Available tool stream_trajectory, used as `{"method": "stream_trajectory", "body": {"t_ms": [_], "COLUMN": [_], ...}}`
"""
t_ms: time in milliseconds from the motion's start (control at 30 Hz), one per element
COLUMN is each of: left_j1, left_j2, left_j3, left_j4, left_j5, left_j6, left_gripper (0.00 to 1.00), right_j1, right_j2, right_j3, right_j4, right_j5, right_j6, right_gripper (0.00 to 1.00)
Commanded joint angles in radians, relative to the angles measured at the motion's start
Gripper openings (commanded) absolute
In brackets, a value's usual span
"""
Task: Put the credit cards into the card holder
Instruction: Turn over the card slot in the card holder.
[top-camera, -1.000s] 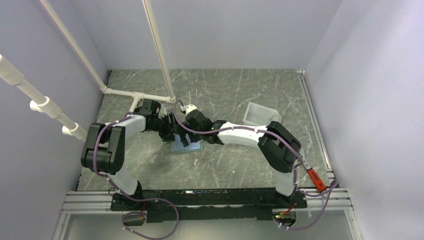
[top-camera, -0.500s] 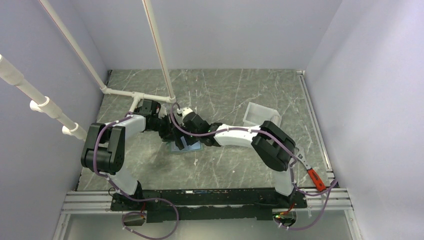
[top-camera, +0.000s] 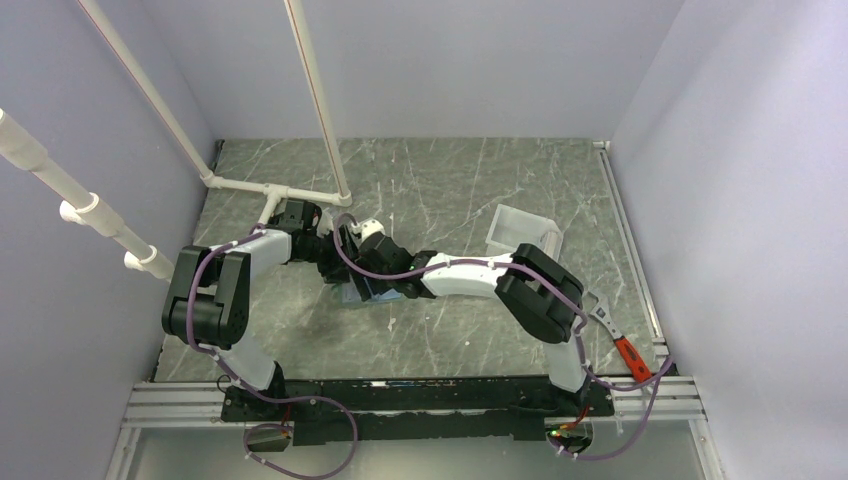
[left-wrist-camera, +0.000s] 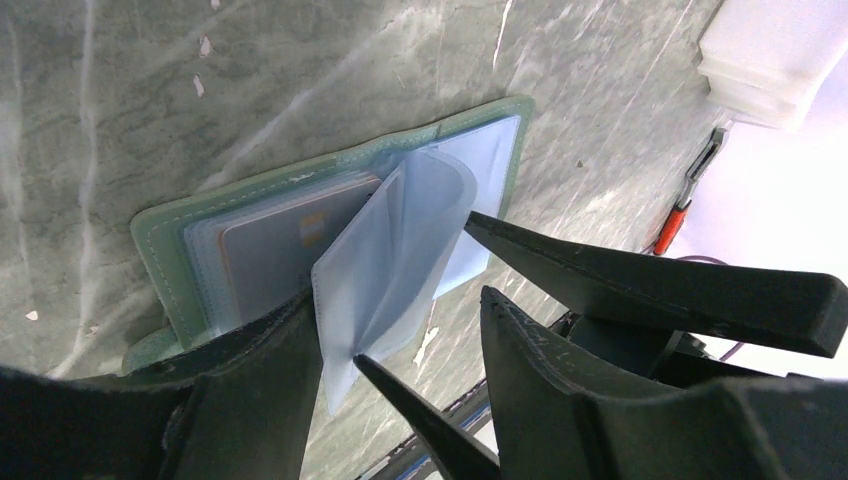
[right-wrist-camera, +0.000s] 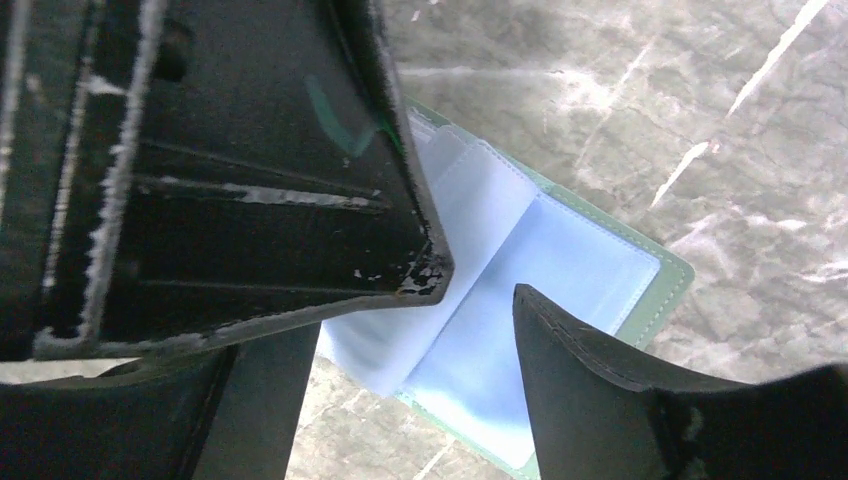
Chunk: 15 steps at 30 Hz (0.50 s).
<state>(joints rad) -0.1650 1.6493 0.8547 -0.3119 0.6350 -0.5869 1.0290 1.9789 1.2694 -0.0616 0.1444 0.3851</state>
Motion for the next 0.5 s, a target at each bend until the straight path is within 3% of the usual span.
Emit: {"method": "stream_trajectory", "body": {"t_ms": [0,233,467], "left_j1": [-0.004,-0.003,0.002], "left_j2": [-0.003,-0.025,-0.1], "left_j3": [0.013,0.019,0.059], "left_j4": [0.013,-0.015,-0.138], "left_j5": [0.025,0.004,-0.079], "left_j6": [0.014,0.024,0.072], "left_gripper": [0.61,0.65,0.71], "right_j1": [0.0,0.0,-0.002], "right_j2": [-0.018,-0.026,-0.069], "right_j3": [-0.007,-0.009,-0.052], "right_j4": [-0.005,-0.067,-0.103], "right_j5": [0.07,0.189,0.292], "right_j6": [0.0,0.022,0.054], "right_gripper": [0.68,0.57,0.57]}}
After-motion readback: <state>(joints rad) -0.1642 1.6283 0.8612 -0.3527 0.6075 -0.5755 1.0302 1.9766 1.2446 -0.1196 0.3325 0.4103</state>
